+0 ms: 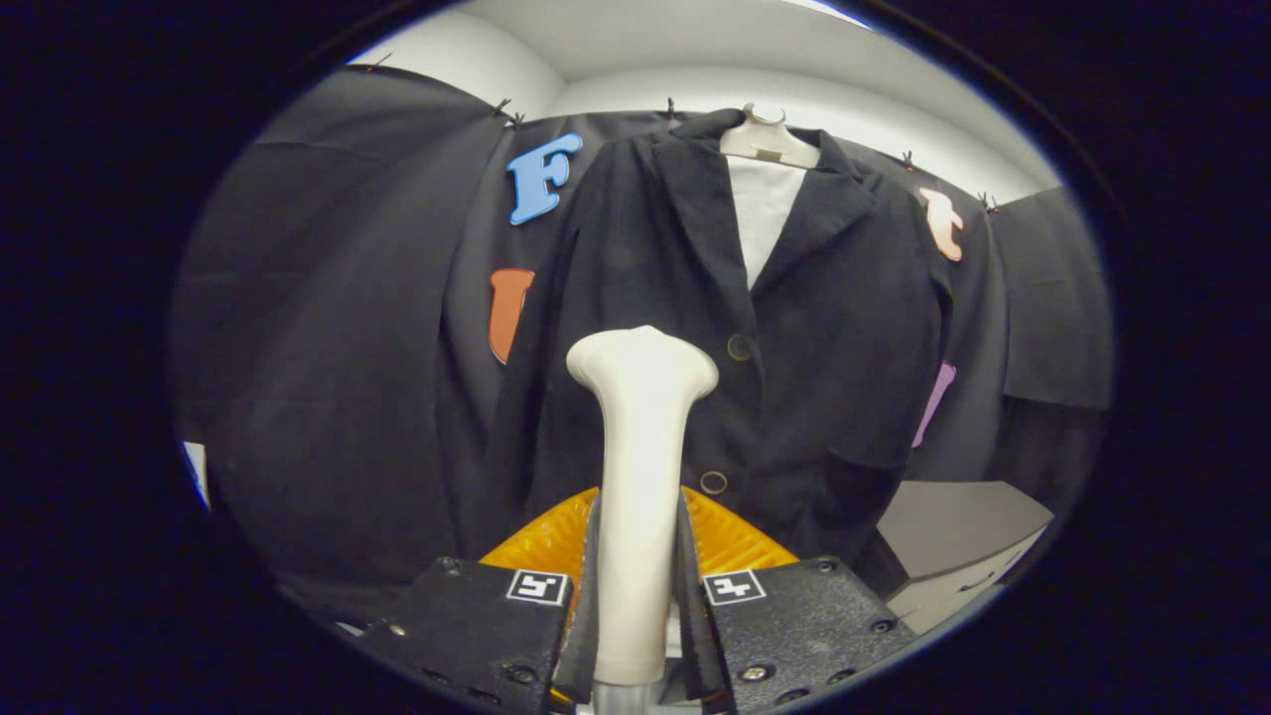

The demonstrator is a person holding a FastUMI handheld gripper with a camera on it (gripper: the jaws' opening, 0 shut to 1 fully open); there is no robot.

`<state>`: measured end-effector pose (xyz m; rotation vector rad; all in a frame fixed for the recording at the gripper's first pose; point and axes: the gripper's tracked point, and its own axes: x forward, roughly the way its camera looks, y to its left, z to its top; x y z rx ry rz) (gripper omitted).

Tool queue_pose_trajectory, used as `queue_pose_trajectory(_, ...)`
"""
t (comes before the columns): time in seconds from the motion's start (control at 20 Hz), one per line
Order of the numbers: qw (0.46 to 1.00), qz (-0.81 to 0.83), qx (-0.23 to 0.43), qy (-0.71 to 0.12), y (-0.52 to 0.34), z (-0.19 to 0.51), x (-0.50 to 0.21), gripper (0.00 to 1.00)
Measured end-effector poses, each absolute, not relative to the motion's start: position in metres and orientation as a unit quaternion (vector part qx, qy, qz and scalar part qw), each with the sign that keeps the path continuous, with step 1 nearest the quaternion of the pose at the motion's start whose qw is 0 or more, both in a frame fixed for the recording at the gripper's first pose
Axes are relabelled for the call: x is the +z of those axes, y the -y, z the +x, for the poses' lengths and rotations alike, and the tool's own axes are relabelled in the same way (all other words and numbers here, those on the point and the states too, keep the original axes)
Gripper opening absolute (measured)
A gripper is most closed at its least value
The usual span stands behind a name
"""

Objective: Iron the clothes twice with a garment steamer, once on the left side and once on the right side.

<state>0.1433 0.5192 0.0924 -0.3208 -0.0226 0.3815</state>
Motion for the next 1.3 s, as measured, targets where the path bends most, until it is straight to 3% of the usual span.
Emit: queue_pose_trajectory(1.3, 0.936, -0.263, 0.193, -0.134, -0.450, 0.136, -0.062, 0.36)
